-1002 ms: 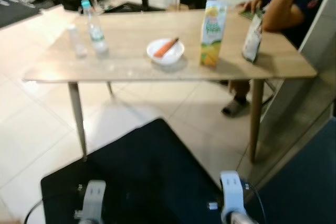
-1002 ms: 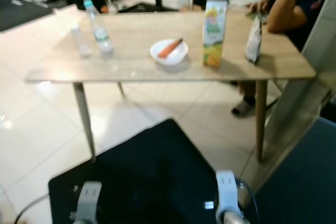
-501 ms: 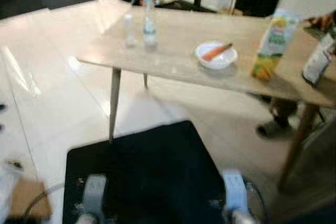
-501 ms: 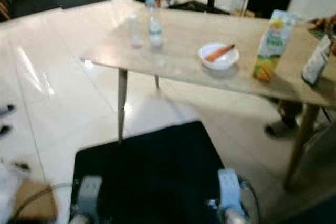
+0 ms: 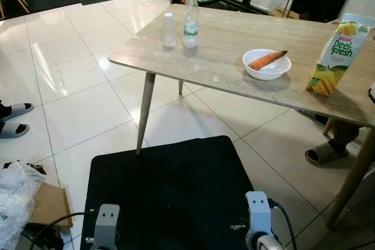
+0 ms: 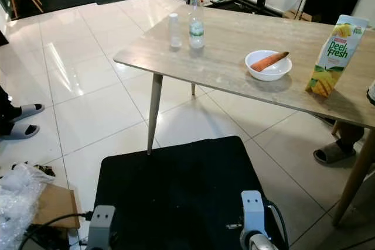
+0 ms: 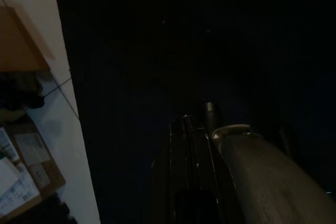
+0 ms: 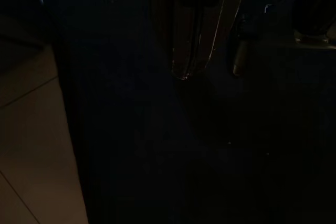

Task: Restocking fridge

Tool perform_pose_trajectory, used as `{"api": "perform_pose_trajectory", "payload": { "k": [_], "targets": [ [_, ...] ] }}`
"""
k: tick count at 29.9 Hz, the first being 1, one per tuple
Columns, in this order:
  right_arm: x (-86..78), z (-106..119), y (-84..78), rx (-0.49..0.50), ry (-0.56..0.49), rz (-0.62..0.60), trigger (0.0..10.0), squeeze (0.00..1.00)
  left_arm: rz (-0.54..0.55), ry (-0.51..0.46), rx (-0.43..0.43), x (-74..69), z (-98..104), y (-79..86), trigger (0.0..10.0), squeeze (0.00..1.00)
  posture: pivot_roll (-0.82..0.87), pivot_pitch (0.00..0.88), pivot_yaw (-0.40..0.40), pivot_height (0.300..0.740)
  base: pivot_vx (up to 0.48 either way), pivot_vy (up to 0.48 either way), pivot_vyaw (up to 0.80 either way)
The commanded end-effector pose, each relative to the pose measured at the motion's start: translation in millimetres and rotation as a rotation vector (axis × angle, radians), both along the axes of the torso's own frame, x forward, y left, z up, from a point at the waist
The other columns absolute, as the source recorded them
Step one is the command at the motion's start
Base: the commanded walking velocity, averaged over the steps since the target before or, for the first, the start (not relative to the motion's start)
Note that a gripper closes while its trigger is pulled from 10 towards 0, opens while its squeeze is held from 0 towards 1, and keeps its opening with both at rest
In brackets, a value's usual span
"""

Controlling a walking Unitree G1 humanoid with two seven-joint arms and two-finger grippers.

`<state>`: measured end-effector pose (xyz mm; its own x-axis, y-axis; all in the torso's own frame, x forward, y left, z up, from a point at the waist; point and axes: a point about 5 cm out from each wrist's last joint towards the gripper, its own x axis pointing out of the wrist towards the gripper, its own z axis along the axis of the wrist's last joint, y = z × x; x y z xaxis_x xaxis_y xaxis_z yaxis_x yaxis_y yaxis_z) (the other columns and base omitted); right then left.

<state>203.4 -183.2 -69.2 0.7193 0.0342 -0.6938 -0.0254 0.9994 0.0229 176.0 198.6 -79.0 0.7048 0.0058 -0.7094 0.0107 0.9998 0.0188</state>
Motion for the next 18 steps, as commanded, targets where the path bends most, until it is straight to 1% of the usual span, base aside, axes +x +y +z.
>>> {"api": "perform_pose_trajectory", "payload": {
  "k": [1,4,8,9,11,12,18],
  "targets": [
    [-5.2,-3,0.7,0.007,0.025,-0.004,10.0,0.0,0.018,0.013,-0.002,-4.0,-2,3.4,10.0,0.0,-0.14,0.103,0.028,0.725,0.0,0.0,0.0],
    [-6.1,-4,0.0,0.014,0.031,-0.022,10.0,0.0,-0.008,0.005,-0.008,-1.2,0,0.8,10.0,0.0,-0.14,0.105,0.038,0.725,0.0,0.0,0.0],
    [-6.1,-4,-0.5,0.021,0.027,-0.032,10.0,0.0,-0.029,-0.002,-0.012,1.9,1,-1.6,10.0,0.0,-0.14,0.105,0.046,0.725,0.0,0.0,-0.8],
    [-6.9,-4,-2.1,0.018,0.025,-0.044,10.0,0.0,-0.046,-0.008,-0.011,5.6,2,-3.5,10.0,0.0,-0.15,0.107,0.066,0.725,0.0,0.0,-0.8],
    [-7.2,-4,-2.6,0.017,0.024,-0.05,10.0,0.0,-0.051,-0.01,-0.011,6.9,3,-4.2,10.0,0.0,-0.15,0.107,0.066,0.725,0.0,0.0,-0.8],
    [-7.7,-4,-3.6,0.007,0.021,-0.051,10.0,0.0,-0.061,-0.011,-0.011,8.7,3,-5.1,10.0,0.0,-0.16,0.108,0.079,0.725,0.0,0.0,0.0],
    [-10.9,-5,-3.9,0.008,0.014,-0.052,10.0,0.0,-0.081,-0.023,-0.015,13.6,6,-7.0,10.0,0.0,-0.17,0.107,0.093,0.725,0.0,0.0,0.0]
  ]
}}
